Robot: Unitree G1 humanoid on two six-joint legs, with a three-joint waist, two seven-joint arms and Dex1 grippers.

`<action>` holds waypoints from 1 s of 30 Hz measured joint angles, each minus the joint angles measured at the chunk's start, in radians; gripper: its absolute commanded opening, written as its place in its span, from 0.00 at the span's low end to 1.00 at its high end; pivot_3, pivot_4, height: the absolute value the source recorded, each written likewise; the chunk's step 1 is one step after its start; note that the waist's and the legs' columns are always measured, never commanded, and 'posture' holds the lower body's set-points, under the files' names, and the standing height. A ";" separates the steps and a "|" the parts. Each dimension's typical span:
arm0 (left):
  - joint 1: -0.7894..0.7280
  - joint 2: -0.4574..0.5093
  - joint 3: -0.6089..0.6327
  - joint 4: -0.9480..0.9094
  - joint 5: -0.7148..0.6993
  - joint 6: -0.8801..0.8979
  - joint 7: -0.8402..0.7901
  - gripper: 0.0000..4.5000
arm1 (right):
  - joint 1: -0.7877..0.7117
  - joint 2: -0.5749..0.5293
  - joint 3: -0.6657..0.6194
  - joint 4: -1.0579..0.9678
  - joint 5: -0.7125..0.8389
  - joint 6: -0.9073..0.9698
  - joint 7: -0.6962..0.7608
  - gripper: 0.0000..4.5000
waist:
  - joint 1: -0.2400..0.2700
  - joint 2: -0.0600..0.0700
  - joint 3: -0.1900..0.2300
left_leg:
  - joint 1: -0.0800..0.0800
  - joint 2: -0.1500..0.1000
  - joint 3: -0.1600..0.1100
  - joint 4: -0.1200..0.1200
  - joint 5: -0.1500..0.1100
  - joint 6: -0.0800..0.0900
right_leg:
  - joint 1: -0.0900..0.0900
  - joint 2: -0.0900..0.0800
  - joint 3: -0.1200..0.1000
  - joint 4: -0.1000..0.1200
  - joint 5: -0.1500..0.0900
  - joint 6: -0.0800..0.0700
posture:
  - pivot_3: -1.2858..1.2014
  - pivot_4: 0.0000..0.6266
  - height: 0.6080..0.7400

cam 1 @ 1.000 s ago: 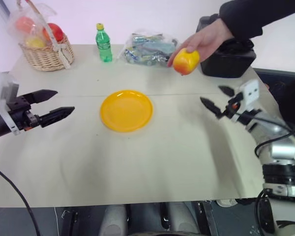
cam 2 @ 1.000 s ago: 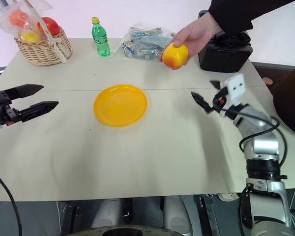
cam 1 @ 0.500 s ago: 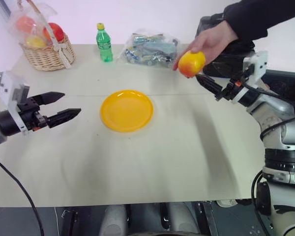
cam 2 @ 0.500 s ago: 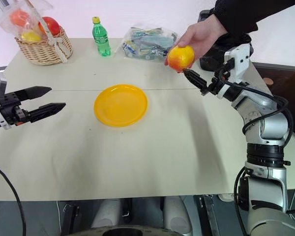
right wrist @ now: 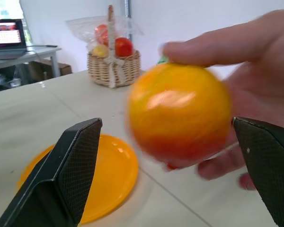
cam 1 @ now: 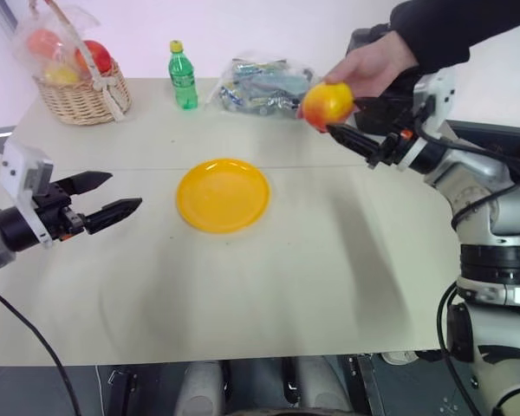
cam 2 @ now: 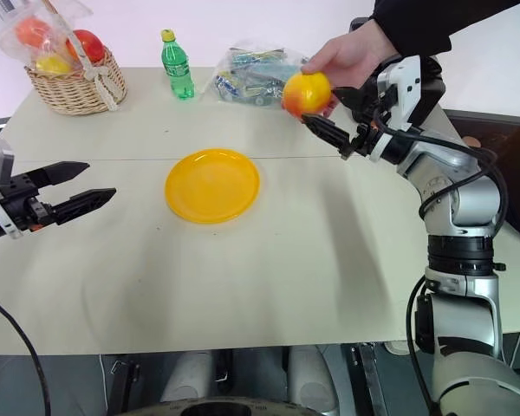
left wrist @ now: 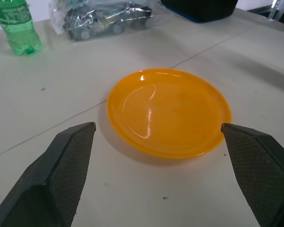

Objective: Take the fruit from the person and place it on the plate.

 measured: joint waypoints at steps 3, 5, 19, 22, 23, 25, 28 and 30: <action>0.014 -0.009 0.001 -0.014 0.000 -0.002 0.008 0.99 | -0.023 0.019 0.016 0.047 -0.026 -0.033 0.000 1.00 | 0.000 0.000 0.000 | 0.000 0.000 0.000 0.000 0.000 0.000 | 0.000 0.000 0.000 0.000 0.000 0.000 | 0.52 0.24 1.00; 0.023 -0.014 0.002 -0.022 0.000 -0.002 0.014 0.99 | -0.035 0.021 0.019 0.070 -0.035 -0.043 0.000 1.00 | 0.002 0.000 0.000 | 0.000 0.000 0.000 0.000 0.000 0.000 | 0.000 0.000 0.000 0.000 0.000 0.000 | 0.52 0.24 1.00; 0.035 -0.014 0.010 -0.029 0.000 -0.002 0.031 1.00 | -0.030 0.042 0.020 0.030 -0.027 -0.023 0.001 0.67 | 0.001 0.000 0.000 | 0.000 0.000 0.000 0.000 0.000 0.000 | 0.000 0.000 0.000 0.000 0.000 0.000 | 0.52 0.24 1.00; 0.035 -0.014 0.010 -0.028 0.002 -0.002 0.030 1.00 | -0.007 0.037 0.038 -0.014 -0.027 0.004 0.011 0.67 | 0.001 0.000 0.000 | 0.000 0.000 0.000 0.000 0.000 0.000 | 0.000 0.000 0.000 0.000 0.000 0.000 | 0.52 0.24 1.00; 0.041 -0.013 0.012 -0.027 0.006 -0.004 0.027 1.00 | 0.000 0.044 0.049 -0.031 -0.026 0.014 0.011 0.67 | 0.000 0.000 0.000 | 0.000 0.000 0.000 0.000 0.000 0.000 | 0.000 0.000 0.000 0.000 0.000 0.000 | 0.52 0.24 1.00; 0.064 -0.009 0.011 -0.024 0.023 -0.007 0.019 1.00 | 0.004 0.079 0.074 -0.047 -0.033 0.014 0.000 0.67 | -0.005 0.000 0.000 | 0.000 0.000 0.001 -0.001 0.000 0.000 | -0.001 0.000 0.000 0.000 0.000 0.000 | 0.52 0.24 1.00; 0.124 -0.008 0.010 -0.021 0.064 -0.019 0.010 1.00 | 0.002 0.167 0.132 -0.030 -0.084 -0.015 -0.048 0.67 | -0.014 0.000 0.000 | 0.000 0.001 0.001 -0.002 0.000 0.000 | -0.001 0.000 0.000 0.001 0.000 0.000 | 0.52 0.24 1.00; 0.167 -0.008 0.008 -0.022 0.096 -0.030 0.004 1.00 | 0.001 0.227 0.168 0.004 -0.119 -0.040 -0.084 0.67 | -0.020 0.000 0.000 | -0.001 0.001 0.001 -0.002 0.000 0.000 | -0.002 0.000 0.000 0.000 0.000 0.000 | 0.52 0.24 1.00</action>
